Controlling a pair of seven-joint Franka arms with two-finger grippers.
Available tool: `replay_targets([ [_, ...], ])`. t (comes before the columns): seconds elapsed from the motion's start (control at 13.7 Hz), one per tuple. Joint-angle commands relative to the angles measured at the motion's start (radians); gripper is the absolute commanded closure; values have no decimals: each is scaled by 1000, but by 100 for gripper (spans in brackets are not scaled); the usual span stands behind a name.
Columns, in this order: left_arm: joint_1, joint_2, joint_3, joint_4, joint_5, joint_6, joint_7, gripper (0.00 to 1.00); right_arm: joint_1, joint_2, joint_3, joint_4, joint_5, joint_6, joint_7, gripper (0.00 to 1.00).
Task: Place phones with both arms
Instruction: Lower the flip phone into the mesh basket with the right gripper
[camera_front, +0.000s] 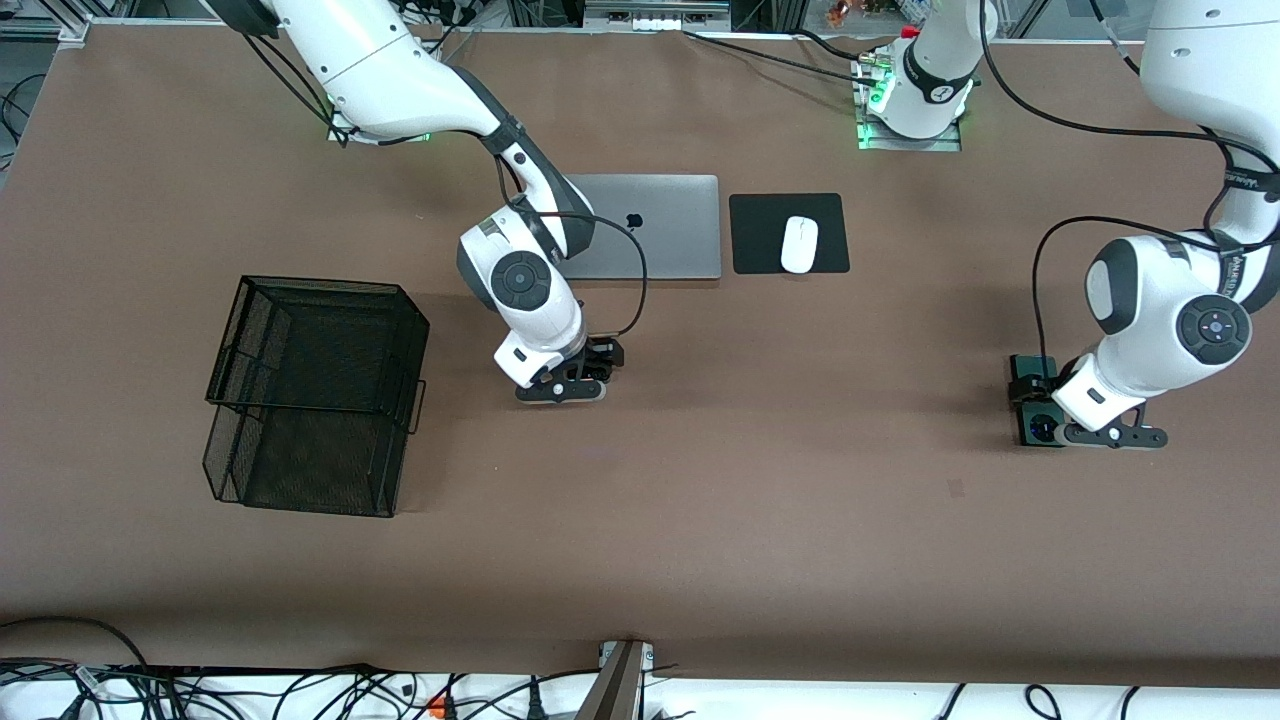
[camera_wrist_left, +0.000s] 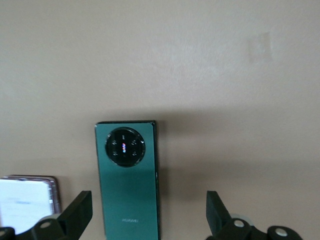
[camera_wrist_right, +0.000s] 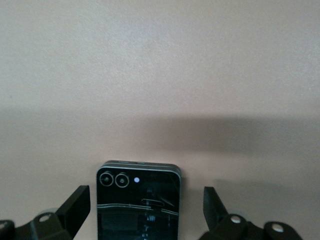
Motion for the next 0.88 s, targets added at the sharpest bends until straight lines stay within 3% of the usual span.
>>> replay_targets([
  [0.0, 49, -7, -16, -72, -19, 101, 15, 0, 13, -18, -11, -31, -20, 20, 36, 0],
  [0.44, 91, 47, -28, -80, -19, 169, 32, 0, 43, -18, -11, -31, -20, 20, 91, 0],
  [0.8, 189, 80, -119, -79, -21, 194, 68, 0, 47, -16, -11, -53, -40, 21, 89, 0],
])
